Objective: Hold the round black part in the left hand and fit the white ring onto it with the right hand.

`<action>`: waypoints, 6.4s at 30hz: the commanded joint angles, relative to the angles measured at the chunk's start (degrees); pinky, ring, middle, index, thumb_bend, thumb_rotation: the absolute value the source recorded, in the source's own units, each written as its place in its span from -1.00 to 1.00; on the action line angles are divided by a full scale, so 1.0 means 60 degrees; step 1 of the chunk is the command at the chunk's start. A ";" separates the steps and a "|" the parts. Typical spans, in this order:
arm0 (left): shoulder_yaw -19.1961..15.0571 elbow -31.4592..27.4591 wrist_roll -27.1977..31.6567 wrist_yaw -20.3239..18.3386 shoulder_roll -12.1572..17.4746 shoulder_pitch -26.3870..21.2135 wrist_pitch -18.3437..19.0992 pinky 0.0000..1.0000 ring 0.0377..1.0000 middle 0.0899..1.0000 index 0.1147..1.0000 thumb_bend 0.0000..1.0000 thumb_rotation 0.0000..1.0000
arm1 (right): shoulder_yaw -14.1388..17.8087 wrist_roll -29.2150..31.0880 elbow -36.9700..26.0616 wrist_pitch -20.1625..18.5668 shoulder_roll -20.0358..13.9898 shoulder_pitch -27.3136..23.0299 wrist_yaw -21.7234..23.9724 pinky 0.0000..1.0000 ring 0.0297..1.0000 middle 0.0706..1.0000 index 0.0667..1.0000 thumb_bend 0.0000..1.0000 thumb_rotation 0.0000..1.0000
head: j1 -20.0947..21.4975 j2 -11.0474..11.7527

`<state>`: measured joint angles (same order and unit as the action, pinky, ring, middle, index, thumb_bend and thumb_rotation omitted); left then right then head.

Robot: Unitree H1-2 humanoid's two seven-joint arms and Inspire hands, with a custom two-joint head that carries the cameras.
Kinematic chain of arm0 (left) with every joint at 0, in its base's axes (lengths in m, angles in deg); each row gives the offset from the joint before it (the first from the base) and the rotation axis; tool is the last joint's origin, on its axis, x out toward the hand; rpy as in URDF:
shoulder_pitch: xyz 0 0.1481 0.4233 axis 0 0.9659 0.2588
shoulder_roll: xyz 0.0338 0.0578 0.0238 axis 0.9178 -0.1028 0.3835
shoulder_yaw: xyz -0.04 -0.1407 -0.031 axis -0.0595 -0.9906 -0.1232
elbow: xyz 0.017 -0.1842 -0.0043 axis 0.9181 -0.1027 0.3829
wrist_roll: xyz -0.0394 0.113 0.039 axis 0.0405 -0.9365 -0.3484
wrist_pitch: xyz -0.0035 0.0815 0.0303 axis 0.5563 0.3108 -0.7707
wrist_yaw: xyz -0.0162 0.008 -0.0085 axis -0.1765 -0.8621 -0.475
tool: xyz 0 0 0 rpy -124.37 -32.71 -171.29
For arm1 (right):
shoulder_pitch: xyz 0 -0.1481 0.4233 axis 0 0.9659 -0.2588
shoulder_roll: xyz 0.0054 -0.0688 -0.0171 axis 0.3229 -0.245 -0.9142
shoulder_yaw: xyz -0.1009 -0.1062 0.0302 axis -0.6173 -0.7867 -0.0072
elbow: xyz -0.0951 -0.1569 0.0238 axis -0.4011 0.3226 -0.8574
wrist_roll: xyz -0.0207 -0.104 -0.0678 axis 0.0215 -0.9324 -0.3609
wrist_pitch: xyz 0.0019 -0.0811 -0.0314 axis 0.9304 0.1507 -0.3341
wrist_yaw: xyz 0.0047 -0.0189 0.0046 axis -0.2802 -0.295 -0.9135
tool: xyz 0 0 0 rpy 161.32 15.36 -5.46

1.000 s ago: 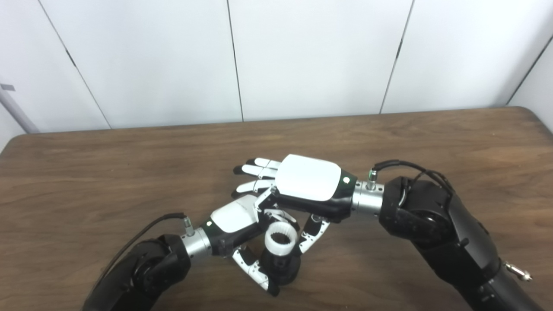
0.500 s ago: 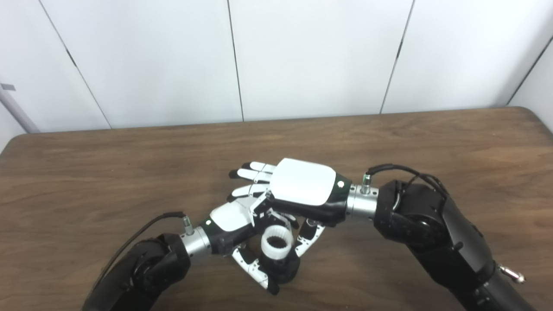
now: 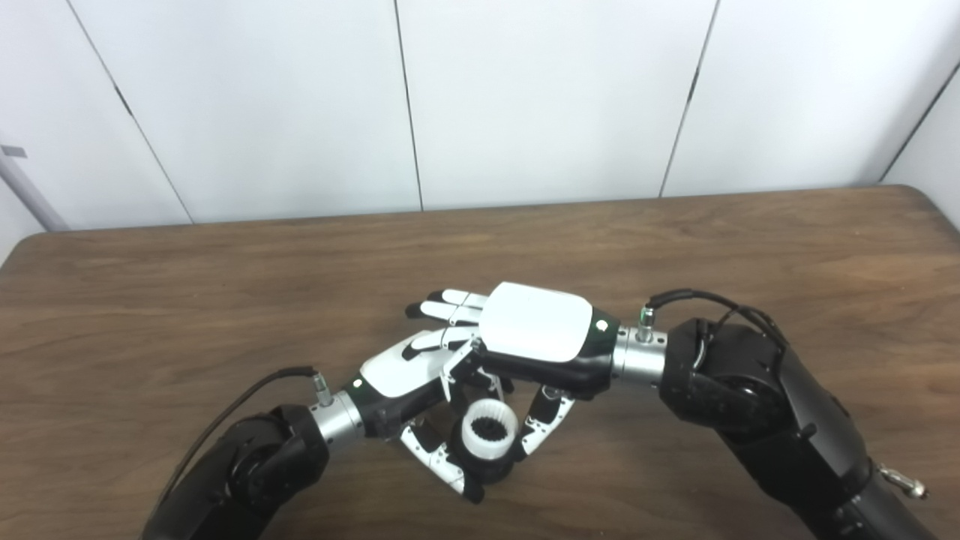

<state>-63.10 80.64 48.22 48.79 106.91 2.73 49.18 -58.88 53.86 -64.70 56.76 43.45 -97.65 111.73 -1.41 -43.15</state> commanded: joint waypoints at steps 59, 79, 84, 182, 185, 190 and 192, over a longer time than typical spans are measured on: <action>-0.0469 -0.0609 0.0311 -0.0343 -0.0253 -0.0205 -0.0134 1.00 0.88 0.47 -0.18 0.05 -0.88 | 0.0113 -0.0181 -0.0001 0.0214 0.0142 -0.0256 -0.0464 1.00 1.00 0.72 -0.12 0.05 -0.72 | -0.0229 -0.0140; -0.0536 -0.0707 0.0483 -0.0602 -0.0187 -0.0187 -0.0029 1.00 0.92 0.49 -0.17 0.05 -0.88 | 0.0134 -0.0199 -0.0110 0.0149 -0.0109 -0.0354 -0.0254 1.00 1.00 0.81 -0.10 0.05 -0.71 | -0.0189 -0.0187; -0.0588 -0.0759 0.0488 -0.0644 -0.0207 -0.0180 -0.0052 1.00 0.96 0.50 -0.17 0.05 -0.88 | 0.0181 -0.0097 -0.0161 0.0067 -0.0134 -0.0403 -0.0188 1.00 1.00 0.82 -0.09 0.05 -0.71 | -0.0173 -0.0172; 0.0334 -0.0333 -0.1238 0.1804 0.0057 -0.0492 -0.0192 1.00 0.84 0.35 -0.18 0.05 -0.88 | 0.1650 0.1145 -0.1308 -0.0748 -0.0640 -0.1337 0.0029 1.00 1.00 0.94 0.38 1.00 -0.56 | 0.0210 -0.0627; 0.0705 -0.0168 -0.1418 0.2163 0.0283 -0.0543 -0.0192 1.00 0.86 0.34 -0.18 0.05 -0.88 | 0.1751 0.1142 -0.1472 -0.1023 -0.0669 -0.1433 0.0121 1.00 1.00 0.95 0.40 1.00 -0.54 | 0.0219 -0.0643; 0.1043 0.0050 -0.1577 0.2478 0.0551 -0.0531 -0.0192 1.00 0.86 0.35 -0.18 0.05 -0.88 | 0.1895 0.1102 -0.1504 -0.1020 -0.0663 -0.1519 -0.0044 0.99 1.00 0.96 0.41 1.00 -0.57 | 0.0205 -0.0637; 0.1181 0.0138 -0.1576 0.2661 0.0631 -0.0538 -0.0191 1.00 0.84 0.34 -0.18 0.05 -0.88 | 0.1944 0.1130 -0.1495 -0.1032 -0.0651 -0.1546 -0.0067 1.00 1.00 0.95 0.40 1.00 -0.59 | 0.0208 -0.0638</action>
<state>-56.32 81.47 38.80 62.88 109.26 1.43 49.02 -48.35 59.81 -72.14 50.89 39.66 -104.20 113.44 -0.09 -46.93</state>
